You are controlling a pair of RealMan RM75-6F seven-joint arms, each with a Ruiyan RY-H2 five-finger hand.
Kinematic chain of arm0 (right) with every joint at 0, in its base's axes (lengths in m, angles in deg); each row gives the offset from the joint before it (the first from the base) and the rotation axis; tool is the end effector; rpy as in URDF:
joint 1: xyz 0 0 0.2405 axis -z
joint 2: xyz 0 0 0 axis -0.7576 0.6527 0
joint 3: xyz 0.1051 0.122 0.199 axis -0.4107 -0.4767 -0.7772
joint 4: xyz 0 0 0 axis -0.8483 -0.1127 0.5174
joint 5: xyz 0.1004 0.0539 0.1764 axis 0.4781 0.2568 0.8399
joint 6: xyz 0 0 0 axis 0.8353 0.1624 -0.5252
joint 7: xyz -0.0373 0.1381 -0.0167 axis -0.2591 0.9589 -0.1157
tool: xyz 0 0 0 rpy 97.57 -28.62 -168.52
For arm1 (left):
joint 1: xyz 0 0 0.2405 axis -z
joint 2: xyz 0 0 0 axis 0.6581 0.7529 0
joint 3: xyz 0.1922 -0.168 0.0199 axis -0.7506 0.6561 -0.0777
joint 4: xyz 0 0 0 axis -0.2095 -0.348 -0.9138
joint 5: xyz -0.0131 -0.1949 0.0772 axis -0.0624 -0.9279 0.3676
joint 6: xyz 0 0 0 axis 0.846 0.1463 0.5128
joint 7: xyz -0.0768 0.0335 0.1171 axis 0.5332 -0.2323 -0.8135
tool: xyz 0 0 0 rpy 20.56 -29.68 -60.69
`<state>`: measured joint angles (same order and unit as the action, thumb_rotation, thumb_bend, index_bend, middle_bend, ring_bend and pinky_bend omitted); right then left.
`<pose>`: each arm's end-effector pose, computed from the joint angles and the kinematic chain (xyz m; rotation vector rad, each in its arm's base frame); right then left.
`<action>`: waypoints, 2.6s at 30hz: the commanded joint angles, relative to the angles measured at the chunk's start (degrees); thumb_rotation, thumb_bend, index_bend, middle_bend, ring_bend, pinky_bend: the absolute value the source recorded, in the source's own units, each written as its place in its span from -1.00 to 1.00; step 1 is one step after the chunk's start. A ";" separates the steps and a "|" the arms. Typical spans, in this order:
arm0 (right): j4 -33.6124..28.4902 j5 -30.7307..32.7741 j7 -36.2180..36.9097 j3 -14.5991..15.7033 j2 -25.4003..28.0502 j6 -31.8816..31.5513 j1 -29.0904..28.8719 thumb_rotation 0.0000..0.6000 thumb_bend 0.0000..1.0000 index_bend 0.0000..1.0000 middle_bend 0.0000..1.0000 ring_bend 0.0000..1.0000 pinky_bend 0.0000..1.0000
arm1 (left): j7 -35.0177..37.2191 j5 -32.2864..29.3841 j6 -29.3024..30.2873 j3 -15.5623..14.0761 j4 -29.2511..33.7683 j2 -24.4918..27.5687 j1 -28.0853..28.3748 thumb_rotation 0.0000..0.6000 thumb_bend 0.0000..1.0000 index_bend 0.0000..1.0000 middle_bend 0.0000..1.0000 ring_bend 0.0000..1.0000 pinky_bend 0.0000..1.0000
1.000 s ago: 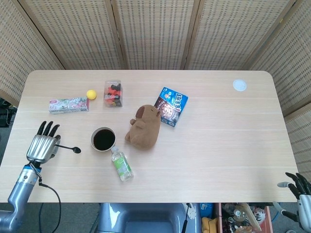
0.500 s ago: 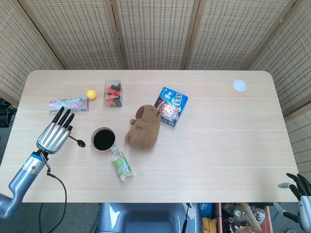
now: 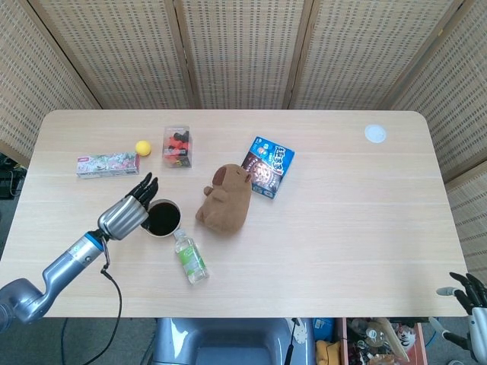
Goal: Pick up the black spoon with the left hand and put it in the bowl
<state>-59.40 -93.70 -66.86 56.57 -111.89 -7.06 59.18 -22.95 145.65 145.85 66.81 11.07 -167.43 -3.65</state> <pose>-0.3723 -0.0761 0.1493 1.2004 -1.0540 0.9598 -0.2291 0.3367 0.0343 -1.9952 0.5373 -0.3095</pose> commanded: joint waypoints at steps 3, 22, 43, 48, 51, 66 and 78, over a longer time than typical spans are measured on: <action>0.23 0.09 0.19 -0.02 -0.09 0.08 0.02 1.00 -0.40 -0.14 -0.47 -0.74 -0.57 | -3.77 0.18 -2.21 -0.09 -1.28 -2.88 1.33 1.00 -0.16 0.33 -0.70 -1.00 -1.00; 1.19 0.98 0.92 -0.28 -0.21 0.31 0.40 1.00 -0.40 -0.14 -0.47 -0.74 -0.57 | -9.02 -3.84 -5.44 2.61 -6.06 -11.54 3.72 1.00 -0.16 0.33 -0.70 -1.00 -1.00; 0.97 0.99 0.43 -0.23 -0.24 0.98 0.29 1.00 -0.40 -0.14 -0.47 -0.74 -0.57 | -6.62 -7.91 -3.73 2.28 -9.21 -11.87 3.21 1.00 -0.16 0.33 -0.70 -1.00 -1.00; 1.02 0.89 0.46 -0.26 -0.30 0.98 0.22 1.00 -0.40 -0.14 -0.47 -0.74 -0.57 | -5.66 -6.90 -2.36 0.57 -7.40 -9.96 2.10 1.00 -0.16 0.33 -0.70 -1.00 -1.00; 1.07 0.78 0.49 -0.23 -0.36 0.94 0.19 1.00 -0.40 -0.14 -0.47 -0.74 -0.57 | -5.40 -6.99 -2.19 -0.04 -6.43 -9.55 1.53 1.00 -0.16 0.33 -0.70 -1.00 -1.00; 1.81 1.42 1.34 -0.30 -0.44 0.46 0.93 1.00 -0.40 -0.14 -0.47 -0.74 -0.57 | -8.38 -9.60 -3.88 3.05 -5.81 -13.99 4.13 1.00 -0.16 0.33 -0.70 -1.00 -1.00; 1.97 1.32 1.43 -0.25 -0.55 0.51 1.04 1.00 -0.40 -0.14 -0.47 -0.74 -0.57 | -6.91 -10.94 -3.20 2.44 -7.88 -12.94 3.42 1.00 -0.16 0.33 -0.70 -1.00 -1.00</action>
<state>-57.43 -92.37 -65.43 56.31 -112.43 -6.54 60.23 -30.12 134.54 142.43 69.53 3.06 -180.63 -0.02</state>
